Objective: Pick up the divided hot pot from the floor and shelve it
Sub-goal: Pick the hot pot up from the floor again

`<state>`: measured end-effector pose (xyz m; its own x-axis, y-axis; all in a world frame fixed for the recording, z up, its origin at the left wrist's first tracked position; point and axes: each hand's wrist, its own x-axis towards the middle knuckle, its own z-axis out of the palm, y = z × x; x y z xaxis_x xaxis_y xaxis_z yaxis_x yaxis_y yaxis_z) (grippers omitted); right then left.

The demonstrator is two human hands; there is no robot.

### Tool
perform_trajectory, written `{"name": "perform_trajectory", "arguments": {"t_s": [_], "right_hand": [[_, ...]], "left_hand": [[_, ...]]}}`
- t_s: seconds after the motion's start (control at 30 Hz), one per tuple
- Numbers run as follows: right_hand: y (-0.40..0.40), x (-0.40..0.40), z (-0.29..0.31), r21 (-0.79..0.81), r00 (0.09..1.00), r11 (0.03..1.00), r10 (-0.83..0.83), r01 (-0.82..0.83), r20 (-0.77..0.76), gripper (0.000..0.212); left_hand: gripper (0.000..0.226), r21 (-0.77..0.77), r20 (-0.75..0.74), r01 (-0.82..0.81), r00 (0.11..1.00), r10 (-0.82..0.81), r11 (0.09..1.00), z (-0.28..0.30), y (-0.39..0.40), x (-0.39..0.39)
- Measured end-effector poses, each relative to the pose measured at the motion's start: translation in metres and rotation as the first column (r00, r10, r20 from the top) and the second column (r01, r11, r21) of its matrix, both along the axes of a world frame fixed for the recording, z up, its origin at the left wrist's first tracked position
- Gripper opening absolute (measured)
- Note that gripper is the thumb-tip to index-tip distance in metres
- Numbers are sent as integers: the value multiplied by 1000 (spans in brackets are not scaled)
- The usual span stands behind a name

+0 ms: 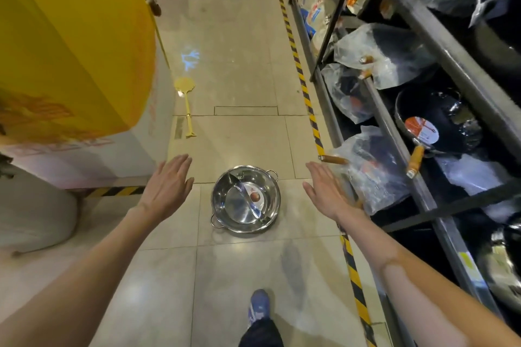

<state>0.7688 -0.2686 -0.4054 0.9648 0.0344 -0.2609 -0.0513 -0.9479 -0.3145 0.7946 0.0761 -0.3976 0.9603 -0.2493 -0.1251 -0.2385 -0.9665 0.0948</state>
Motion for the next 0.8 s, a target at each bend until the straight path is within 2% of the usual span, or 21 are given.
{"name": "perform_trajectory", "arguments": {"t_s": [0.2, 0.57, 0.67, 0.8], "right_hand": [[-10, 85, -110, -53, 999, 998, -25, 23, -44, 54], [-14, 139, -453, -35, 988, 995, -92, 89, -126, 54], [-18, 144, -529, -5, 991, 995, -104, 104, -85, 51], [-22, 154, -604, 13, 994, 995, -103, 104, -31, 58]], "left_hand": [[54, 18, -24, -29, 999, 30, 999, -108, 2, 80], [54, -93, -98, -6, 995, -3, 996, -447, -3, 158], [54, -111, -123, -17, 992, 3, 994, -530, -3, 164], [60, -171, -94, 10, 995, -26, 985, -608, 0, 172]]}}
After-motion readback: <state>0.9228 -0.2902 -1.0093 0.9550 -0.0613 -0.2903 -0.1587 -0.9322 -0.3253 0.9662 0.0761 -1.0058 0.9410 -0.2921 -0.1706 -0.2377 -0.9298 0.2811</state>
